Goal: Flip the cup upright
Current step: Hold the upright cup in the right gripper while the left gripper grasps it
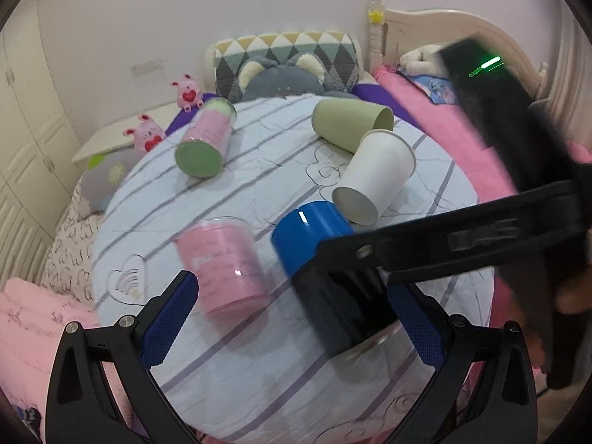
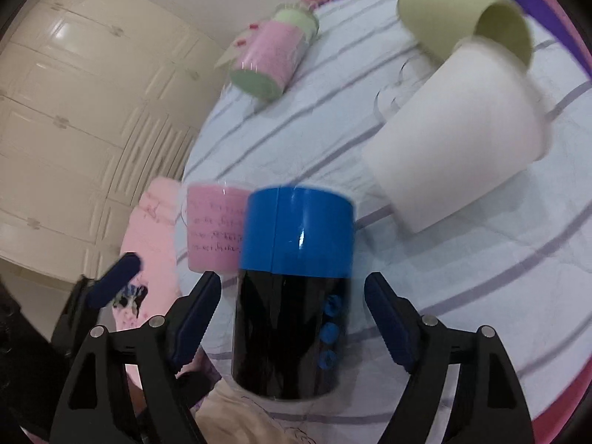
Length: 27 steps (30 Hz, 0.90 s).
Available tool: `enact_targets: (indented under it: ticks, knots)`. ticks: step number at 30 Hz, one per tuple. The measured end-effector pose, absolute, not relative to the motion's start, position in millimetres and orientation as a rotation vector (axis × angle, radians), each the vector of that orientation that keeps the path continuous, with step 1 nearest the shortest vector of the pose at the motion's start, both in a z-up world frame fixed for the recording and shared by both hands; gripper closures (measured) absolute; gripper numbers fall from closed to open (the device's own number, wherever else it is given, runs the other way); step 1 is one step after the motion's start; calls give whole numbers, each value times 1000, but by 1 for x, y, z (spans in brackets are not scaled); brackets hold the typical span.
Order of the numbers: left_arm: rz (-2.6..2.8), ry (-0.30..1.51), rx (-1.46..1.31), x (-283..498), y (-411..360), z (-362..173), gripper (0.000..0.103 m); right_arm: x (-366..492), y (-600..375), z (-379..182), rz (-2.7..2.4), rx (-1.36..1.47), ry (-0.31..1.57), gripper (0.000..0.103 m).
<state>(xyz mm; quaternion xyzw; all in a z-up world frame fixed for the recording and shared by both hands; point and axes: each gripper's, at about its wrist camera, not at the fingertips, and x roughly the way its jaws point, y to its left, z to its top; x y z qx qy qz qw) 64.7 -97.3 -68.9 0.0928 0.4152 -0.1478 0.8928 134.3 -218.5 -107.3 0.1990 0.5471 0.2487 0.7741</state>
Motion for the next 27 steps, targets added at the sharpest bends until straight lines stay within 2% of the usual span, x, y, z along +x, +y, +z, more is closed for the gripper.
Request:
enact_targets:
  ticks: [6,11,24,27]
  knots:
    - [-310,995,100,93,-116,-83,0,113,-265,-71,337,331,1022,22]
    - [-257,1058,21,112,-126,-91,0,108,-304,-66,309,370,983,21]
    - [-182,1132,-77,139,-126,-113,1,113,-315,-78,355,378,1021,21]
    - [-186,1128,-64,143,-131,-116,4,113,-317,-82,360,379,1028,21]
